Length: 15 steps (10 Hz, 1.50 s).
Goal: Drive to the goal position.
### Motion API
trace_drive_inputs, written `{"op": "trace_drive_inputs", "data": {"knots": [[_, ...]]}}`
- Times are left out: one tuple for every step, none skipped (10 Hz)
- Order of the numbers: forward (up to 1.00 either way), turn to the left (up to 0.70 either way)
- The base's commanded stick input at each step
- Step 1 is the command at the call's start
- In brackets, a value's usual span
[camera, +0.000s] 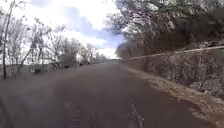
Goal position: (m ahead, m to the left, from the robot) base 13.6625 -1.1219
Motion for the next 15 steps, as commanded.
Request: {"op": "trace_drive_inputs", "data": {"knots": [[0.7,0.0],[0.7,0.0],[0.7,0.0],[0.7,0.0],[0.7,0.0],[0.7,0.0],[0.7,0.0],[0.7,0.0],[0.7,0.0],[0.7,0.0],[0.7,0.02],[0.7,0.02],[0.7,0.02],[0.7,0.01],[0.7,0.01]]}}
